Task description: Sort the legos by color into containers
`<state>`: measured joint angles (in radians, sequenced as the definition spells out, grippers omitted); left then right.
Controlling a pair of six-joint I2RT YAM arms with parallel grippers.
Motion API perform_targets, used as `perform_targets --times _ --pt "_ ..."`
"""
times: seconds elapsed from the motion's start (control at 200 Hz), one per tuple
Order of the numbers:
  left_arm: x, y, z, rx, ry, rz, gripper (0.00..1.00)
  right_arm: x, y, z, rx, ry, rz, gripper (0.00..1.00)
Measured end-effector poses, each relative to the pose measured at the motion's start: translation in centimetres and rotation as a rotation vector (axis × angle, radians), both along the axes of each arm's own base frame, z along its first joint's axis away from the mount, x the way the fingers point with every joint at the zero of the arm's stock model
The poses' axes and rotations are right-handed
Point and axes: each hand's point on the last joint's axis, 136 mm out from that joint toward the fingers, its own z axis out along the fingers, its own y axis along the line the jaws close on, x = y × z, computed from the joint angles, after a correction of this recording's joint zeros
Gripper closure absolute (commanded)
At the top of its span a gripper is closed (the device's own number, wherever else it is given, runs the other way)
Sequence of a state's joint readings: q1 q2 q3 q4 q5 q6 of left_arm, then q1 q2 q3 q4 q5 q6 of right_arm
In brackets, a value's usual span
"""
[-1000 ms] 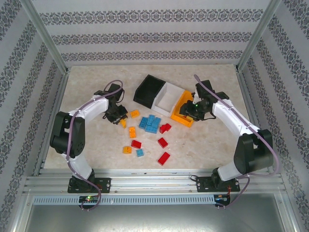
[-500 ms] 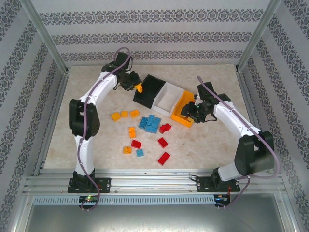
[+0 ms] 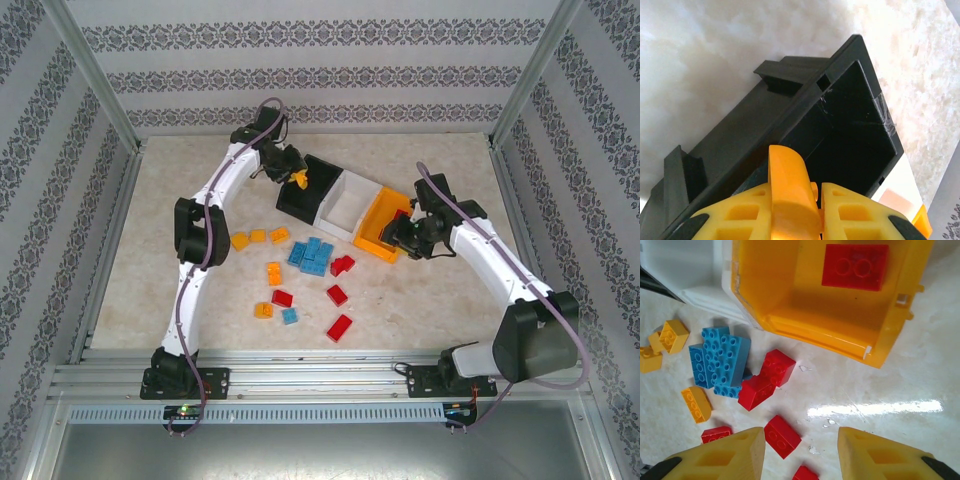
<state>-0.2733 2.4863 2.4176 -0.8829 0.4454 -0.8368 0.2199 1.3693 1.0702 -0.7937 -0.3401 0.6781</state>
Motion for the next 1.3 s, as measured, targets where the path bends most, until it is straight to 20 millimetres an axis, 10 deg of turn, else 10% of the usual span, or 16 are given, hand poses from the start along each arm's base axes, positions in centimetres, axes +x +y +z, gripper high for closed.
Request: perform_targets --times 0.869,1.304 --pt "-1.7 -0.5 -0.3 0.052 0.019 -0.068 0.56 -1.2 -0.1 -0.7 -0.013 0.023 -0.013 0.56" --pt "-13.7 7.5 3.2 0.330 0.076 -0.080 0.47 0.9 4.2 -1.7 0.005 0.041 0.137 0.55"
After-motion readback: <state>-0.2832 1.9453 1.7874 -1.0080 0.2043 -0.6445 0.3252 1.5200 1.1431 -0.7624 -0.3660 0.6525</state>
